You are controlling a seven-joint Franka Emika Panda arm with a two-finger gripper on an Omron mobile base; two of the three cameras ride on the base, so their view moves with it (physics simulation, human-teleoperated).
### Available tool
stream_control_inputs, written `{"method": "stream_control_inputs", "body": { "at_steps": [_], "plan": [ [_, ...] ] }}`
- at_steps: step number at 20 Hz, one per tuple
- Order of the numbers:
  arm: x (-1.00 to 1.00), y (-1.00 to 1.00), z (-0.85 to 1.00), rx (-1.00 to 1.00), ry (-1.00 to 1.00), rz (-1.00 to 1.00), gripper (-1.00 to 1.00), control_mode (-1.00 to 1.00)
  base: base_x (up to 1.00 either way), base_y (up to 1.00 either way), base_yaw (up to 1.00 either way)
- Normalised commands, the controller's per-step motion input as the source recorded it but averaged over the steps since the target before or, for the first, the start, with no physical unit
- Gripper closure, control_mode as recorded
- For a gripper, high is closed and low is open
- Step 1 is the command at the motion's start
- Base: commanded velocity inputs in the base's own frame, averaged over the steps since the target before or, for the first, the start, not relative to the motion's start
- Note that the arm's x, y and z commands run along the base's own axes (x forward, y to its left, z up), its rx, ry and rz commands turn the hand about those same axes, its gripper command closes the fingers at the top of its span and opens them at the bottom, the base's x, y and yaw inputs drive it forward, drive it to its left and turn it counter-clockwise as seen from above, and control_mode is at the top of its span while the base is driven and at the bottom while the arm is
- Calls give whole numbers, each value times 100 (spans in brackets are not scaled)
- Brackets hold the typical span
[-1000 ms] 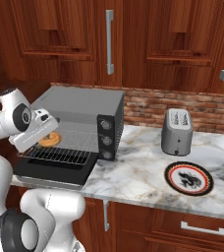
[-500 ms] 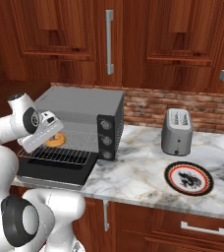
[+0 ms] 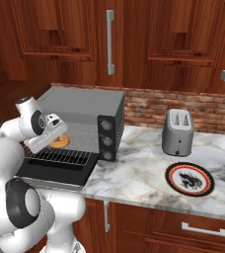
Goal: Pick up the bagel from the plate, place it on the toaster oven rack, close the door, and set the timer.
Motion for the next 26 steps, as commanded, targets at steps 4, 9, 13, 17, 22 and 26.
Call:
{"method": "stream_control_inputs", "body": {
  "at_steps": [4,9,13,17,22,26],
  "plan": [
    [35,0,-17,1,0,0,100,-100,0,0,0],
    [31,0,-4,1,0,0,100,-100,0,0,0],
    [23,2,-3,1,0,0,100,-100,0,0,0],
    [17,4,-11,0,0,0,100,-100,0,0,0],
    [0,4,-33,0,0,0,-100,-100,0,0,0],
    [-15,3,-15,0,0,0,-100,-100,0,0,0]
  ]
}}
